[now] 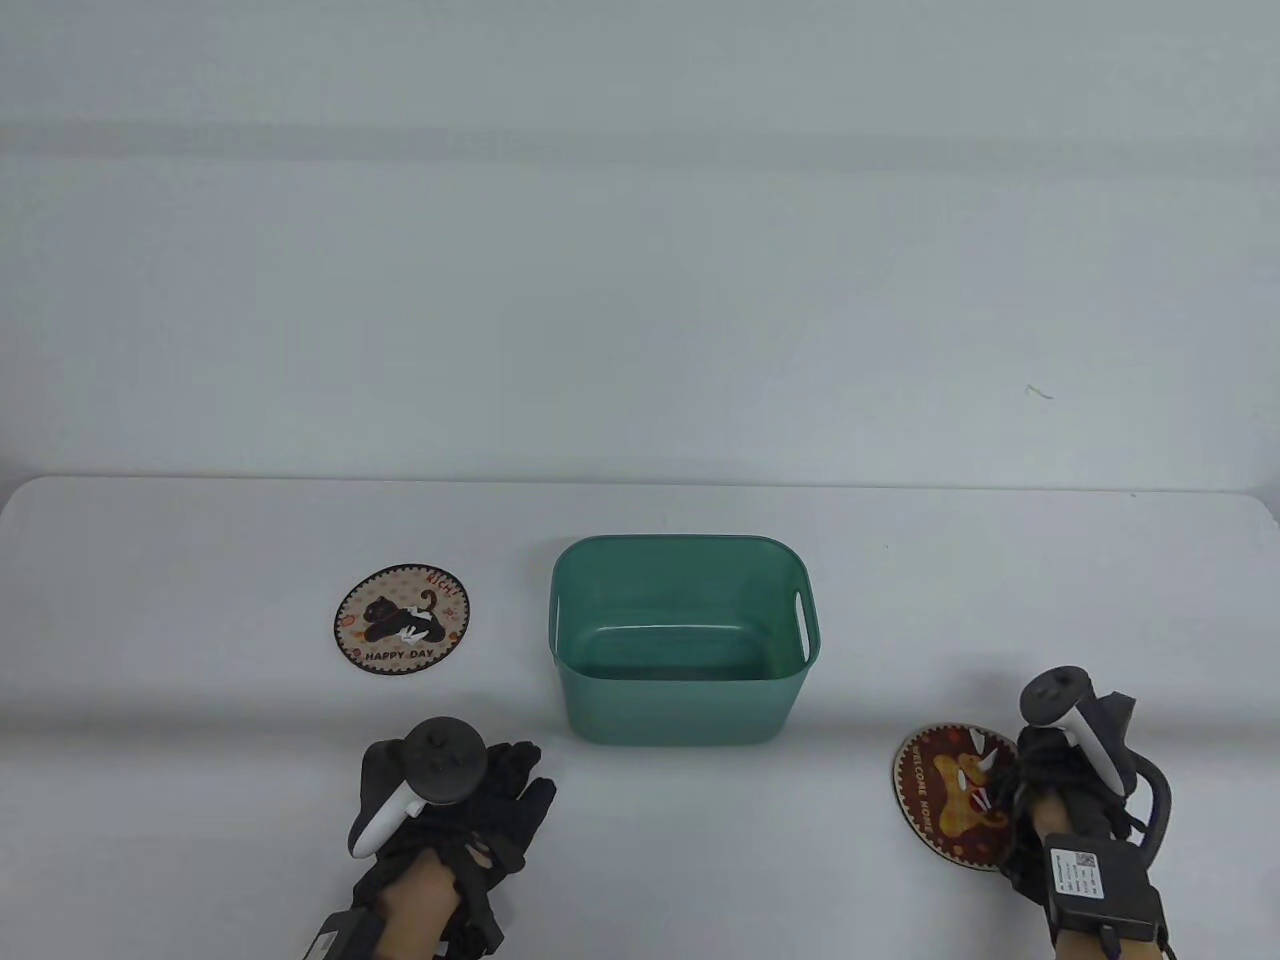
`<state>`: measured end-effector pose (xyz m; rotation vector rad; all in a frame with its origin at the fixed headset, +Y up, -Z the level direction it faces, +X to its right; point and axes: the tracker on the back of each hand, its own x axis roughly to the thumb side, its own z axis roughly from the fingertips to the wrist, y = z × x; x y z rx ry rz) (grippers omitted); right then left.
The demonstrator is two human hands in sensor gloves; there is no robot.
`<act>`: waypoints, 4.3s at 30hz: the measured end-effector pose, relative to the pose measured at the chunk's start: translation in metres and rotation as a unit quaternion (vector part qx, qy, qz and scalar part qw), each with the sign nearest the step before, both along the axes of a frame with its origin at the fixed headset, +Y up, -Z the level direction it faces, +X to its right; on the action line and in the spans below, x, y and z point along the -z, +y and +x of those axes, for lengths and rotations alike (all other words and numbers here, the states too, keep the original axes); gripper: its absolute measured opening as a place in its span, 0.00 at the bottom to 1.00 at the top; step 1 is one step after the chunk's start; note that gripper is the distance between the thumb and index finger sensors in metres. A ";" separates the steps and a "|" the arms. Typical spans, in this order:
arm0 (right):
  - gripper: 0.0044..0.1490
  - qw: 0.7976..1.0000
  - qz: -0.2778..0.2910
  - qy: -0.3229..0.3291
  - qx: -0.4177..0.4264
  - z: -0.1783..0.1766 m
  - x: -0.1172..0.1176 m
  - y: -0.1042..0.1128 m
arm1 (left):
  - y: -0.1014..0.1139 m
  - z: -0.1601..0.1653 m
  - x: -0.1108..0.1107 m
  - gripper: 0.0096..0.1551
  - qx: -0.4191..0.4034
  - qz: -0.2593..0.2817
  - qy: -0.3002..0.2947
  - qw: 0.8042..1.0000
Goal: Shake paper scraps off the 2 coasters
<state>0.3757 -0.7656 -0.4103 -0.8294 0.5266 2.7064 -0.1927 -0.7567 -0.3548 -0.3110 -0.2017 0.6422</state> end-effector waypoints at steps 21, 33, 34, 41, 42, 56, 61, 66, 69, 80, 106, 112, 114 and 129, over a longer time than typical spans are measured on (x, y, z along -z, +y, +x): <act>0.25 0.928 0.168 -0.147 0.300 0.029 -0.055 0.012 | 0.001 0.009 0.000 0.40 -0.010 -0.009 -0.020 1.000; 0.26 0.800 0.306 -0.133 0.499 -0.016 -0.077 0.066 | 0.009 0.025 -0.004 0.38 -0.094 0.033 -0.036 0.994; 0.27 0.794 0.308 -0.121 0.509 -0.027 -0.076 0.071 | 0.010 0.027 -0.004 0.38 -0.108 0.038 -0.035 0.993; 0.27 0.778 0.277 -0.019 0.564 -0.115 -0.061 0.081 | 0.010 0.040 -0.010 0.38 -0.219 0.058 -0.016 0.974; 0.27 0.777 0.274 -0.013 0.567 -0.121 -0.060 0.081 | 0.011 0.041 -0.011 0.38 -0.231 0.057 -0.013 0.971; 0.26 0.778 0.196 0.028 0.596 -0.210 -0.070 0.030 | 0.001 0.046 -0.017 0.42 -0.403 -0.004 0.088 0.911; 0.27 0.786 0.167 0.051 0.593 -0.219 -0.070 0.023 | 0.001 0.047 -0.017 0.36 -0.354 -0.003 0.095 0.930; 0.32 0.800 0.140 0.084 0.578 -0.225 -0.069 0.022 | 0.004 0.043 -0.015 0.29 -0.329 0.004 0.100 0.939; 0.35 0.798 0.116 0.101 0.582 -0.226 -0.066 0.023 | 0.008 0.040 -0.013 0.26 -0.329 0.012 0.103 0.939; 0.28 0.844 0.203 0.178 0.464 -0.227 -0.003 0.111 | 0.097 0.035 0.035 0.24 -0.275 0.122 0.102 0.948; 0.26 0.910 0.228 0.223 0.266 -0.238 0.082 0.145 | 0.124 0.046 0.123 0.23 -0.214 0.099 0.138 0.962; 0.25 0.903 0.240 0.217 0.282 -0.237 0.082 0.142 | 0.130 0.043 0.112 0.28 -0.182 0.144 0.123 0.965; 0.25 0.903 0.252 0.212 0.275 -0.234 0.081 0.142 | 0.136 0.037 0.096 0.30 -0.165 0.186 0.109 0.962; 0.25 0.885 0.364 0.151 0.246 -0.231 0.063 0.149 | 0.034 -0.034 0.008 0.32 -0.134 0.158 0.174 0.963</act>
